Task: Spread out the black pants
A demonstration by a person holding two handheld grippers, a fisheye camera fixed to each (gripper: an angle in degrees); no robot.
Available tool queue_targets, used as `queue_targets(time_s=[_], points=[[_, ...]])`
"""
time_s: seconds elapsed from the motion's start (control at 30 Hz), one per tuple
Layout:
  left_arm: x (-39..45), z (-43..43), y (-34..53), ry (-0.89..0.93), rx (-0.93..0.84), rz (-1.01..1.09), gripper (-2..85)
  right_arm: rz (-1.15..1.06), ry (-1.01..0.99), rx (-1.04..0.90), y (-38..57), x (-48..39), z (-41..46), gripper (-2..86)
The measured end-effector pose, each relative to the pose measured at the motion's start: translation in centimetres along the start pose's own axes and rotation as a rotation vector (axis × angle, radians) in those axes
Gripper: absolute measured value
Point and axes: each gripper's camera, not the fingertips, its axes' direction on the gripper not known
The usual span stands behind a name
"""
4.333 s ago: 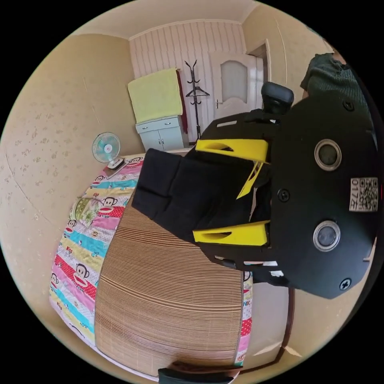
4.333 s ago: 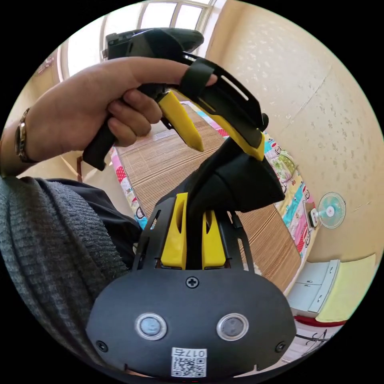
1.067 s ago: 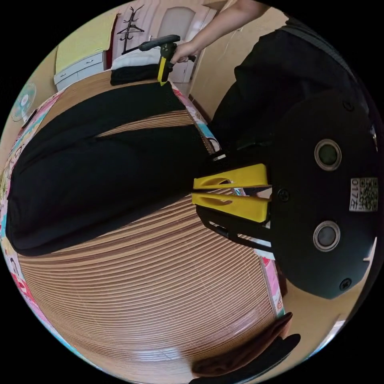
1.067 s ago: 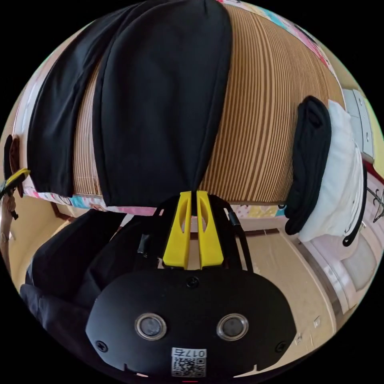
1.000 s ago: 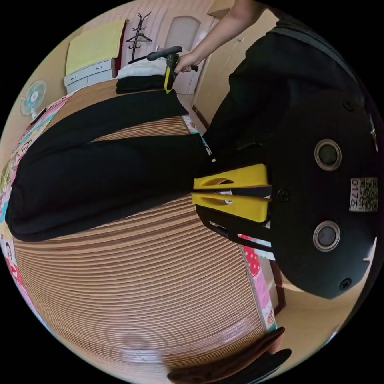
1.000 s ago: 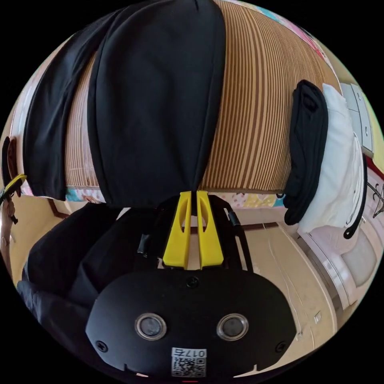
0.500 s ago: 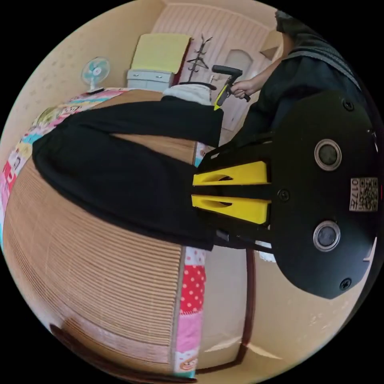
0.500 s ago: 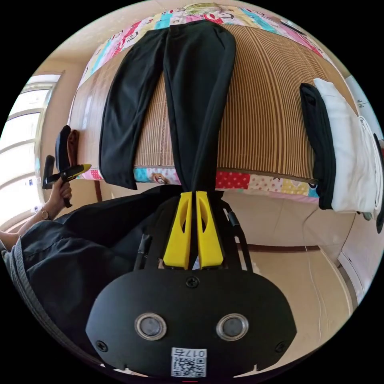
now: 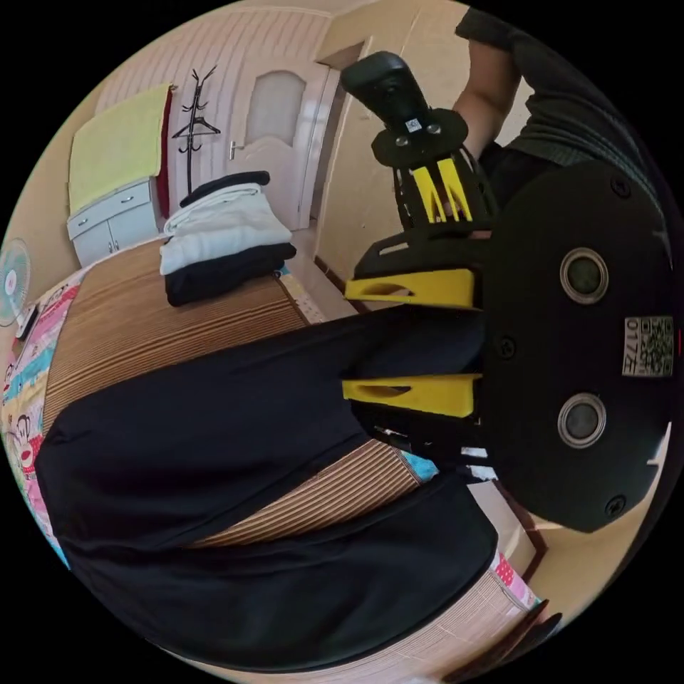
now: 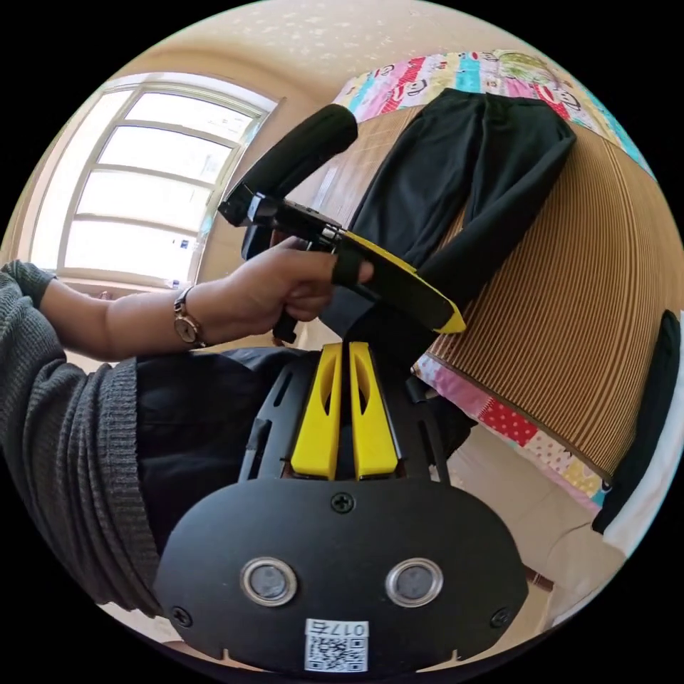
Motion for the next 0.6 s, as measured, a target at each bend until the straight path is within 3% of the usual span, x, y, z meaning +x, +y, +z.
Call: queue_targets(time_s=[0.07, 0.17, 0.3, 0.43, 0.6], points=[[0.2, 0.7, 1.1, -0.016, 0.06, -0.026, 4.5, 0.016, -0.036, -0.064, 0.6, 2.3, -0.9, 2.5], [-1.0, 2.0, 2.3, 0.13, 0.041, -0.074, 1.7, 0.041, -0.212, -0.105, 1.9, 7.6, -3.6, 2.3], [-2.1, 2.2, 4.1, 0.147, 0.093, -0.159, 0.5, 0.204, -0.397, -0.072, 2.7, 19.5, -8.6, 3.6], [-2.0, 2.1, 5.7, 0.145, 0.152, -0.227, 0.1, 0.307, -0.369, 0.017, -2.6, 31.2, -13.6, 7.2], [-1.2, 2.7, 7.1, 0.125, 0.193, -0.271, 0.0, 0.271, -0.299, 0.179, -14.5, 39.7, -16.7, 9.4]])
